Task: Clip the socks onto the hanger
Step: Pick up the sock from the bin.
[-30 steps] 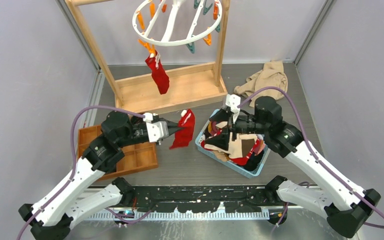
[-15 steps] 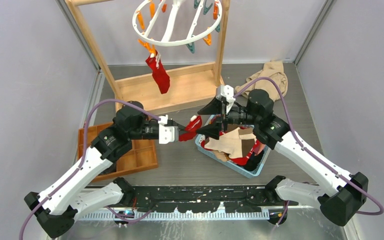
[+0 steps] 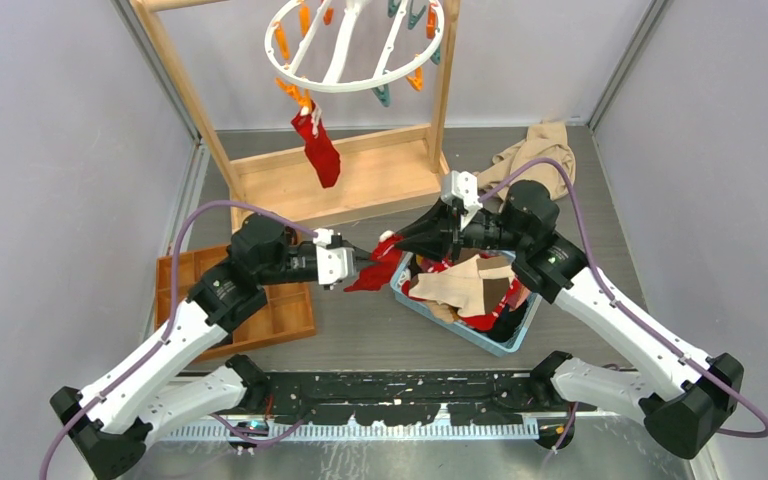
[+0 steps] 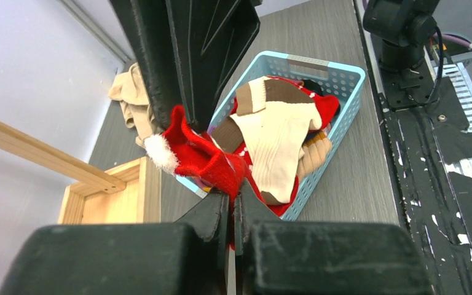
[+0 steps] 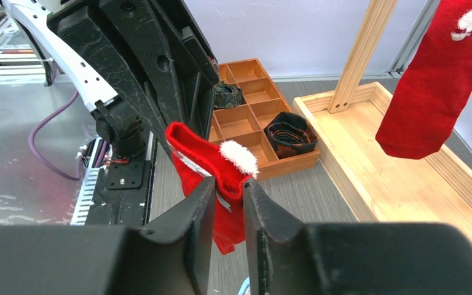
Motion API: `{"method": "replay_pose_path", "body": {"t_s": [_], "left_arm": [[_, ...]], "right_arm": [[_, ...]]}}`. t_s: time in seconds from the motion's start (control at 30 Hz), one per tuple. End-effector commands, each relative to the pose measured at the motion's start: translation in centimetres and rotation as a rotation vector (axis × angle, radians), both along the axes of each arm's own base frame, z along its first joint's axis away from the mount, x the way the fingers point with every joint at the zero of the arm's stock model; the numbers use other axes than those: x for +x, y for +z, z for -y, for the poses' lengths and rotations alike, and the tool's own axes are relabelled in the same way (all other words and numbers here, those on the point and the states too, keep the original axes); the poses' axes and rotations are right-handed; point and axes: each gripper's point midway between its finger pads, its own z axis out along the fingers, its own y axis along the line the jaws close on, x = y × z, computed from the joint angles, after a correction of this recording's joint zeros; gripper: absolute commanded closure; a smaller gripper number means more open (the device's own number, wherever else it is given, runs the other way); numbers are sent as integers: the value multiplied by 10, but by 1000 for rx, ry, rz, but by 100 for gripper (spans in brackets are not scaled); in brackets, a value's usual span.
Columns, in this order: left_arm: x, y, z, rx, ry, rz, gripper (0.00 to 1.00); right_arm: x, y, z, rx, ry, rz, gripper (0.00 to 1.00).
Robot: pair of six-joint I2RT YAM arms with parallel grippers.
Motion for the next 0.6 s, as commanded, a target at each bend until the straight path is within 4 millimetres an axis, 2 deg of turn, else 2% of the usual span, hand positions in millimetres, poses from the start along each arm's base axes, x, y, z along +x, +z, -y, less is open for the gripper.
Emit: {"method": "replay_pose_path", "body": {"t_s": [0.0, 0.1, 0.13, 0.27, 0.37, 0.47, 0.57], "left_arm": [[7, 23, -1, -94, 56, 34, 100], [9, 23, -1, -130, 77, 16, 100], [10, 23, -1, -142, 81, 13, 100], [7, 27, 0, -188, 70, 15, 100], [-3, 26, 2, -186, 22, 9, 100], [-15, 18, 3, -133, -45, -8, 100], [-25, 10, 1, -50, -103, -16, 100]], "right_arm": [[-6, 24, 5, 35, -1, 86, 75], [-6, 20, 7, 29, -12, 81, 76], [-7, 19, 7, 29, -15, 80, 71], [-4, 12, 7, 11, -28, 85, 39], [3, 7, 8, -5, -60, 90, 23], [1, 1, 8, -30, -36, 131, 14], [-18, -18, 9, -109, 97, 163, 10]]}}
